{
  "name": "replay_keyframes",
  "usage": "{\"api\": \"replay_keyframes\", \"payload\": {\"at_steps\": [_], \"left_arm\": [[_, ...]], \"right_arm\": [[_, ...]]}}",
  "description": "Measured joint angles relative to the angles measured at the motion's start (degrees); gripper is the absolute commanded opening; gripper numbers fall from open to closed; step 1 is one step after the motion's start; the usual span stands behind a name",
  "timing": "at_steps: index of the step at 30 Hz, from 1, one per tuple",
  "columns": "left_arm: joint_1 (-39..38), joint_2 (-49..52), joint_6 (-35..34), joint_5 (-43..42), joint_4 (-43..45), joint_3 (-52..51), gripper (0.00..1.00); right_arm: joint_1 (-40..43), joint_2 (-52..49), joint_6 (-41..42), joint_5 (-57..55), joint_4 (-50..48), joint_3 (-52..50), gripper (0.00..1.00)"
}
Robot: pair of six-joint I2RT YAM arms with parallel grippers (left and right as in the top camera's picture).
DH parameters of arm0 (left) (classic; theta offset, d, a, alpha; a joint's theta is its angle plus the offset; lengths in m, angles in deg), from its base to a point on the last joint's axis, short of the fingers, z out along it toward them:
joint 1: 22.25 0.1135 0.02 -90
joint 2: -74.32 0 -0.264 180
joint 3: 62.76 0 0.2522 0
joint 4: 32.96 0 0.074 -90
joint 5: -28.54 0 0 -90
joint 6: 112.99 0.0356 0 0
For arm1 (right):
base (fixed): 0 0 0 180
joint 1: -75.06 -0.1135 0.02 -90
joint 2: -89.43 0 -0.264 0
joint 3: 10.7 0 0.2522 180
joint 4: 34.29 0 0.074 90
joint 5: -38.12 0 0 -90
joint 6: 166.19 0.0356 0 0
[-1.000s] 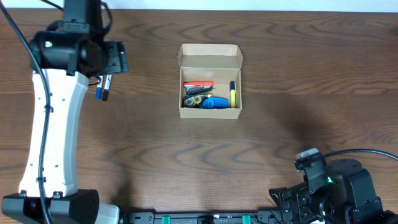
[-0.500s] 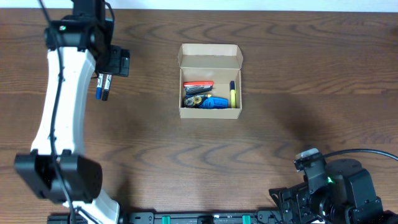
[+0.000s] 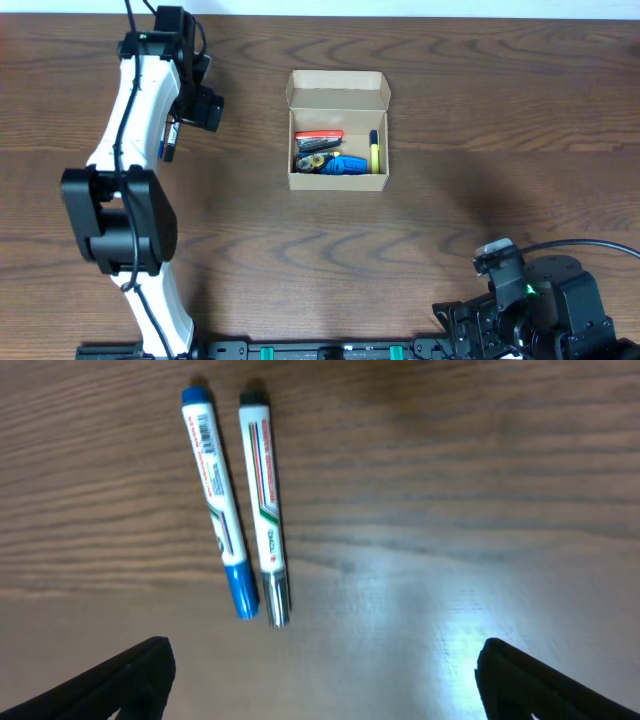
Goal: Pack container
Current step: 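Move the left gripper to the black-capped marker and grasp it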
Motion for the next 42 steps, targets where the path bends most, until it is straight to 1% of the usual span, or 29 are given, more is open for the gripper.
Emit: {"api": "replay_keyframes", "payload": {"at_steps": [9, 17, 26, 42], "left_arm": [[4.2, 2.9, 2.8, -4.6, 3.4, 0.0, 0.97], [4.5, 5.8, 4.9, -7.2, 5.0, 0.0, 0.95], [4.5, 9.6, 5.4, -7.8, 6.8, 0.0, 0.95], [4.5, 12.4, 6.1, -8.1, 9.4, 0.0, 0.96]], "right_arm": [[0.0, 0.0, 0.0, 0.0, 0.0, 0.0, 0.99], [0.0, 0.0, 0.0, 0.0, 0.0, 0.0, 0.99], [0.0, 0.0, 0.0, 0.0, 0.0, 0.0, 0.99], [0.0, 0.0, 0.0, 0.0, 0.0, 0.0, 0.99]]}}
